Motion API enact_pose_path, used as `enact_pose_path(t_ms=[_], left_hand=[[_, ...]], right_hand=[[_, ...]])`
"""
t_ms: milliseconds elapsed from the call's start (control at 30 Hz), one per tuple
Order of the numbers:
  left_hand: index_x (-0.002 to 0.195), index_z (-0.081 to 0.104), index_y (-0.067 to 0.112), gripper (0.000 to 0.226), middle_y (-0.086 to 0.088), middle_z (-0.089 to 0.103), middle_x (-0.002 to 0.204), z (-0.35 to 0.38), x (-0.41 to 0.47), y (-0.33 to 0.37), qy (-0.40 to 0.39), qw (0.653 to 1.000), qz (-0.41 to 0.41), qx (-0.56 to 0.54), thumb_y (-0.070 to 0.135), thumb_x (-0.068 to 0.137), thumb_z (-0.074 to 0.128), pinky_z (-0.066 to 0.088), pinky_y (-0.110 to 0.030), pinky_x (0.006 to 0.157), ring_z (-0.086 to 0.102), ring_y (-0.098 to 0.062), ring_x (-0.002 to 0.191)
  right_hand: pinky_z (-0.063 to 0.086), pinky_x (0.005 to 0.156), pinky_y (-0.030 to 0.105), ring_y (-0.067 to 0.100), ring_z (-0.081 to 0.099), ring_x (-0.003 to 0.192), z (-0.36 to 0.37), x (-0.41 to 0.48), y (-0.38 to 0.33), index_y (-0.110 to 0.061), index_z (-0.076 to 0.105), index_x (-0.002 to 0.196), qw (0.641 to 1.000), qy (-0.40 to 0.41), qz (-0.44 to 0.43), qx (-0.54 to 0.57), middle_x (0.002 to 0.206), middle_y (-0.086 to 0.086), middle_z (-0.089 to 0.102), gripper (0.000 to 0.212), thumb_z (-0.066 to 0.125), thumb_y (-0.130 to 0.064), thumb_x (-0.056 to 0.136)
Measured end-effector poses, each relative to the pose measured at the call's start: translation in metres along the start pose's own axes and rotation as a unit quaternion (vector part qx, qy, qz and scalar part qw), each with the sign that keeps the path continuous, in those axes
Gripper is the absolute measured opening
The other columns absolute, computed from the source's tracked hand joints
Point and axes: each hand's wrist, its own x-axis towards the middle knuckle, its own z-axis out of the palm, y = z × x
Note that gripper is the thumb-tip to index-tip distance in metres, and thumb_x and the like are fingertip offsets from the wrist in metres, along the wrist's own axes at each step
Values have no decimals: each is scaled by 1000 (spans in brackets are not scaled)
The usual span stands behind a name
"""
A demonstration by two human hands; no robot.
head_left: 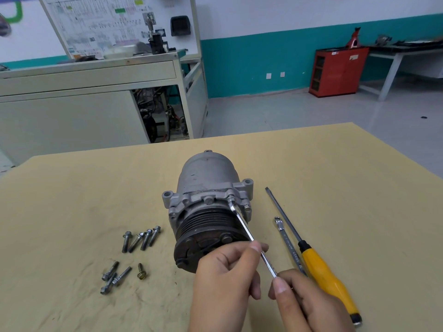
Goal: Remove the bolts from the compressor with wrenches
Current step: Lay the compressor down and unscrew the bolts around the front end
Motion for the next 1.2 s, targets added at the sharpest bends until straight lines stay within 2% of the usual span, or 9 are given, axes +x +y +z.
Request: enact_pose_path(t_ms=[333,400,467,633,733,800,867,1000,1200], left_hand=[[67,76,24,24,0,41,33,0,1,-2,10,1000,17,10,21,85,60,30,-11,40,33,-6,32],[66,76,23,25,-1,40,32,0,1,-1,11,1000,18,6,22,85,60,29,-10,39,31,-6,31],[64,75,21,26,-1,39,32,-1,1,0,9,1000,15,-2,23,85,60,28,-11,37,29,-6,30],[63,75,17,30,-1,39,31,-2,1,2,-3,1000,8,-8,29,85,58,26,-12,36,28,-7,29],[62,75,19,29,0,39,31,-1,0,4,-6,1000,8,-3,36,80,60,27,-11,37,28,-6,29],[61,75,19,30,0,40,31,0,-1,5,-11,1000,11,-4,44,69,61,28,-10,37,30,-6,30],[61,75,19,31,0,40,32,1,-1,5,-13,1000,13,0,45,68,61,30,-9,39,31,-6,31],[61,75,19,33,2,40,32,2,-2,7,-30,999,21,6,49,65,62,30,-9,39,31,-5,31],[63,74,13,37,1,36,34,2,-2,6,-60,997,6,-51,48,61,63,28,-14,40,28,-9,34]], right_hand=[[38,55,14,-11,51,67,4,-2,-5,-43,59,57,999,6,9,37,52,-30,51,35,51,-32,89],[38,55,14,-12,51,66,3,-3,-12,-81,27,77,999,14,17,33,51,-31,50,54,50,-34,89],[37,55,14,-13,50,65,1,-3,-15,-84,10,80,999,34,16,25,50,-33,48,59,47,-39,89],[37,54,13,-11,50,60,1,-2,-23,-81,18,76,998,47,32,38,45,-26,48,49,46,-44,87],[36,52,12,-8,50,57,3,-3,-21,-76,31,76,995,58,36,76,42,-19,49,53,55,-30,87],[36,50,13,-4,50,52,4,-4,-18,-49,56,71,992,50,41,104,40,-12,48,26,58,-27,85],[34,47,15,1,47,46,3,-3,-15,-19,56,50,990,18,62,126,37,-7,46,35,59,-24,85],[26,39,14,6,29,29,-9,-3,-22,-13,55,49,963,-12,86,254,31,-2,35,38,59,-6,85],[28,33,16,11,33,26,-9,-6,-22,-2,57,65,944,-80,94,307,33,7,42,25,55,-5,89]])
